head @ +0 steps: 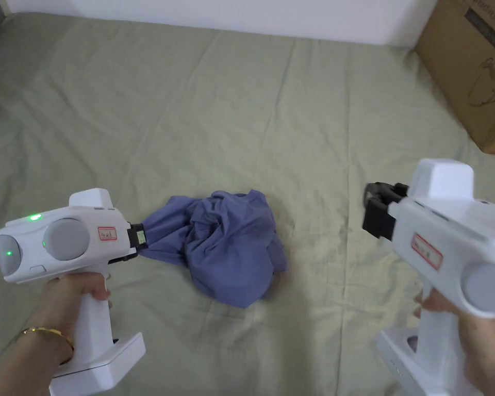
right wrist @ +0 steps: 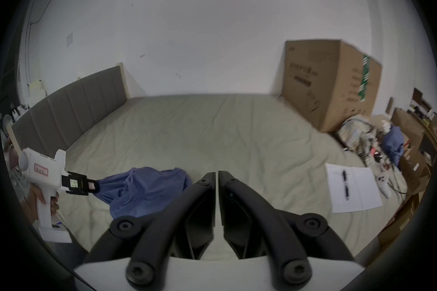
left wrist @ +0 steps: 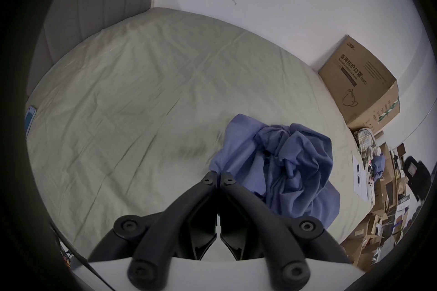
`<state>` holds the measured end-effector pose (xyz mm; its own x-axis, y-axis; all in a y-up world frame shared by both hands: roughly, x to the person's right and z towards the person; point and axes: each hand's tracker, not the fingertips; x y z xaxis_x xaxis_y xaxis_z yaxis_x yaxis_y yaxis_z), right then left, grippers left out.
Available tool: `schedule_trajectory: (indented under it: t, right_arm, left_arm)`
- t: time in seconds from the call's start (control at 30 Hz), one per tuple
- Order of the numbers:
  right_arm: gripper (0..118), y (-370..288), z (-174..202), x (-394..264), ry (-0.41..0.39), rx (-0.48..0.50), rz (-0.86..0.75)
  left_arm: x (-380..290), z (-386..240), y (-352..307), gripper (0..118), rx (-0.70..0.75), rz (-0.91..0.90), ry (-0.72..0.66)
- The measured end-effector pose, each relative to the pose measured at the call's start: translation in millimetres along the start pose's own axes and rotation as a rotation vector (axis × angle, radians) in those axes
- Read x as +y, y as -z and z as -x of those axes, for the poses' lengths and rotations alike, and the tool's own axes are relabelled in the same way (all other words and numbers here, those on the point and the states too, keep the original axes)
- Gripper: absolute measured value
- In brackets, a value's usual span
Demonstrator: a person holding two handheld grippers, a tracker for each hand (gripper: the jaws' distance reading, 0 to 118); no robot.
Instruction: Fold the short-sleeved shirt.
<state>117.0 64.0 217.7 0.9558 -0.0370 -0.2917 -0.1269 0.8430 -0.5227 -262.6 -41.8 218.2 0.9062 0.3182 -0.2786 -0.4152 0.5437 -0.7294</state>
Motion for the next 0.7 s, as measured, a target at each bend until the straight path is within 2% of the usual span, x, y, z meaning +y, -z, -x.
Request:
schedule_trajectory:
  t: [0.03,0.1,0.13,0.17,0.23,0.43,0.53,0.57,0.63,0.67,0.7]
  right_arm:
    - [36,16.9,1.9,7.2,-0.005,0.014,0.065]
    - [94,50.9,5.3,19.7,-0.003,0.052,0.153]
    - [102,70.0,8.8,26.9,-0.019,0.065,0.209]
    - [105,92.1,18.7,35.0,-0.028,0.080,0.255]
    - [105,128.8,28.9,45.9,-0.038,0.083,0.337]
    - [104,237.6,58.0,45.2,0.017,0.011,0.549]
    - [95,272.9,66.1,31.1,0.073,0.022,0.634]
    - [89,279.6,68.3,25.7,0.072,0.015,0.662]
    - [64,291.4,71.8,16.5,0.072,0.012,0.671]
    - [46,295.1,72.4,13.1,0.081,0.010,0.681]
    - [21,293.5,72.3,11.2,0.092,0.015,0.683]
  left_arm:
    - [-3.0,1.4,0.7,0,-0.003,0.002,-0.006]
    - [-7.7,2.9,1.8,0,-0.008,0.005,-0.010]
    - [-9.7,3.1,2.4,0,-0.008,0.005,-0.011]
    - [-11.3,3.0,3.3,0,-0.007,0.003,-0.007]
    - [-15.7,0.3,2.9,0,0.001,-0.002,0.005]
    - [-22.9,-5.3,-1.0,0,0.011,-0.006,0.050]
    - [-25.5,-7.3,-0.3,0,0.005,-0.003,0.074]
    - [-25.7,-7.5,-0.2,0,0.006,-0.001,0.074]
    - [-26.7,-8.7,-0.4,0,0.003,0.008,0.078]
    - [-27.3,-8.9,-0.6,0,0.000,0.009,0.076]
    - [-27.6,-8.7,-0.4,0,-0.003,0.010,0.072]
